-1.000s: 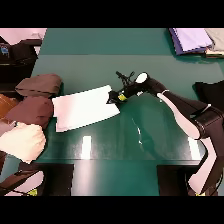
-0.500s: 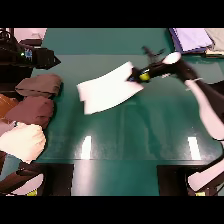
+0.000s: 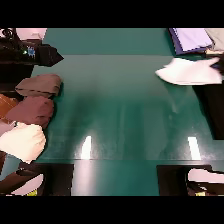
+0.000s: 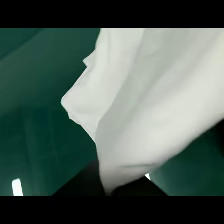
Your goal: Fold the shirts.
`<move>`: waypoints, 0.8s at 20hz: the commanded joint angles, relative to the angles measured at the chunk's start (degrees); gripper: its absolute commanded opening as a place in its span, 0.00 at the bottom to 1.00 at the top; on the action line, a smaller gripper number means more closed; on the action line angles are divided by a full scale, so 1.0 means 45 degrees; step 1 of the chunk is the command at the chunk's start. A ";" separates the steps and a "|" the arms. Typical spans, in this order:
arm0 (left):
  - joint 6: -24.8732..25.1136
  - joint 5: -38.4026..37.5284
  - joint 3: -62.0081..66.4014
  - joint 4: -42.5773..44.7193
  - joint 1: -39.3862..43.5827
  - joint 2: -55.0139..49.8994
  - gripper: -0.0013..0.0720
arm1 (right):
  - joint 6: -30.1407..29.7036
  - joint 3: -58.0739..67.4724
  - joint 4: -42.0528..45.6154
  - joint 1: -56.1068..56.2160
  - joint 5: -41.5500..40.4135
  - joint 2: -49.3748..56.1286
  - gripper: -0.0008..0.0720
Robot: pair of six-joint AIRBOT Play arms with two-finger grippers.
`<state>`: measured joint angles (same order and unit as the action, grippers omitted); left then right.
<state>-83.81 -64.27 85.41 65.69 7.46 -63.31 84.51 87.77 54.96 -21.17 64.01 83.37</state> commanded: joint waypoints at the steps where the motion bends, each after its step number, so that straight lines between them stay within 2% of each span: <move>1: -0.0083 0.0199 0.0000 -0.0073 0.0015 -0.0005 0.05 | 0.0015 -0.0083 0.0034 -0.2385 -0.0257 -0.0389 0.03; 6: -0.0194 0.0185 0.0000 -0.0073 0.0015 -0.0005 0.05 | -0.0155 0.0083 0.0010 -0.2958 -0.1161 -0.0393 0.03; 9: -0.0374 0.0165 0.0000 -0.0073 0.0015 -0.0005 0.05 | -0.0151 0.1287 0.0053 -0.2827 -0.1064 -0.0369 0.03; 13: -0.0369 0.0015 0.0000 -0.0068 0.0015 -0.0005 0.05 | -0.0151 0.2953 0.0209 -0.3157 0.0369 -0.0374 0.03; 16: -0.0350 -0.0015 0.0000 -0.0068 0.0015 -0.0005 0.05 | -0.0146 0.2919 0.0714 -0.3662 0.1651 -0.0607 0.03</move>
<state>-85.43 -63.94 85.41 65.36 7.51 -63.31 83.85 99.57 56.21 -35.97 65.95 81.34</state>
